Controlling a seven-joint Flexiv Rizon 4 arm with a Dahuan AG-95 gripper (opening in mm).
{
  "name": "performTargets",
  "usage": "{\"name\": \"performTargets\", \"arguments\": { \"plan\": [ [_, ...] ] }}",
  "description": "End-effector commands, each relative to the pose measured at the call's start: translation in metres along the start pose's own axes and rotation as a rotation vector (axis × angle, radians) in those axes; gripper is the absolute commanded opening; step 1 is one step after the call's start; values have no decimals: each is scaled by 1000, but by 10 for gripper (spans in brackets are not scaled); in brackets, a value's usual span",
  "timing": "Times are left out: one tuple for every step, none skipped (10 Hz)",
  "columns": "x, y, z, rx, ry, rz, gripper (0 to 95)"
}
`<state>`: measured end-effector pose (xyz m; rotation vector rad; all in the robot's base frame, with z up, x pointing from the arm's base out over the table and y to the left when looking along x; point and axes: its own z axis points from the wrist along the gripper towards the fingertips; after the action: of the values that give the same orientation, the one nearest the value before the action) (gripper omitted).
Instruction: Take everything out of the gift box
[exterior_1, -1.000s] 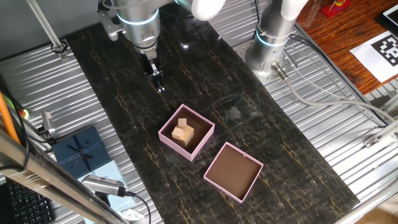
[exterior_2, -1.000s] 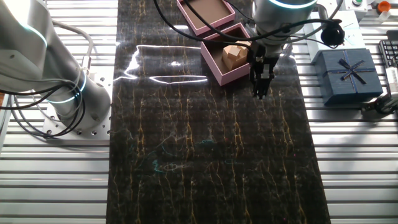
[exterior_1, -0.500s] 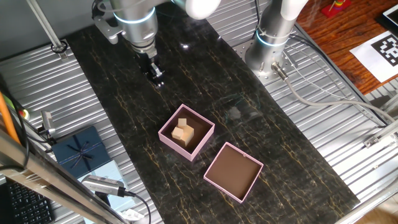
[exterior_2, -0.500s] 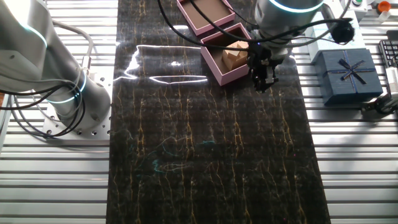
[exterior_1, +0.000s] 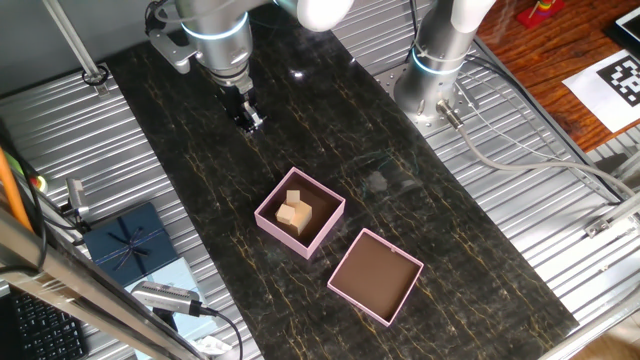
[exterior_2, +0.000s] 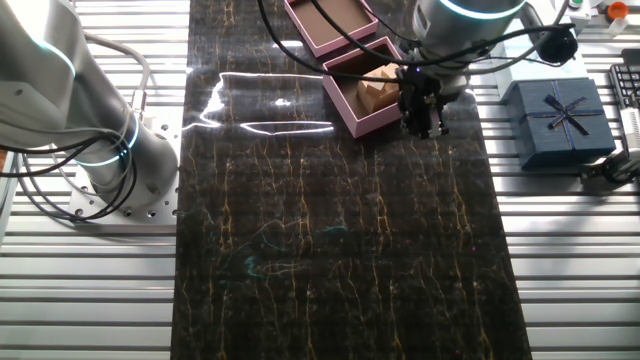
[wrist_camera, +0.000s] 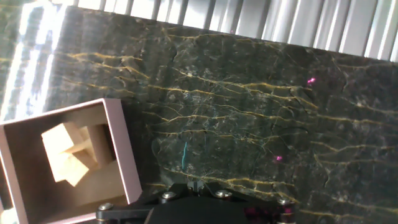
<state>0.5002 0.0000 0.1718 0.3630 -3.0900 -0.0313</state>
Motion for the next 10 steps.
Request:
{"name": "performTargets", "arguments": {
  "plan": [
    [0, 0, 0, -2, -1, 21, 0],
    [0, 0, 0, -2, 0, 23, 0],
    [0, 0, 0, -2, 2, 18, 0],
    [0, 0, 0, -2, 2, 20, 0],
    [0, 0, 0, -3, 6, 27, 0],
    [0, 0, 0, -3, 5, 32, 0],
    [0, 0, 0, -6, 4, 35, 0],
    [0, 0, 0, -11, 3, 41, 0],
    [0, 0, 0, -27, 4, 42, 0],
    [0, 0, 0, -19, 15, 33, 0]
  ]
}}
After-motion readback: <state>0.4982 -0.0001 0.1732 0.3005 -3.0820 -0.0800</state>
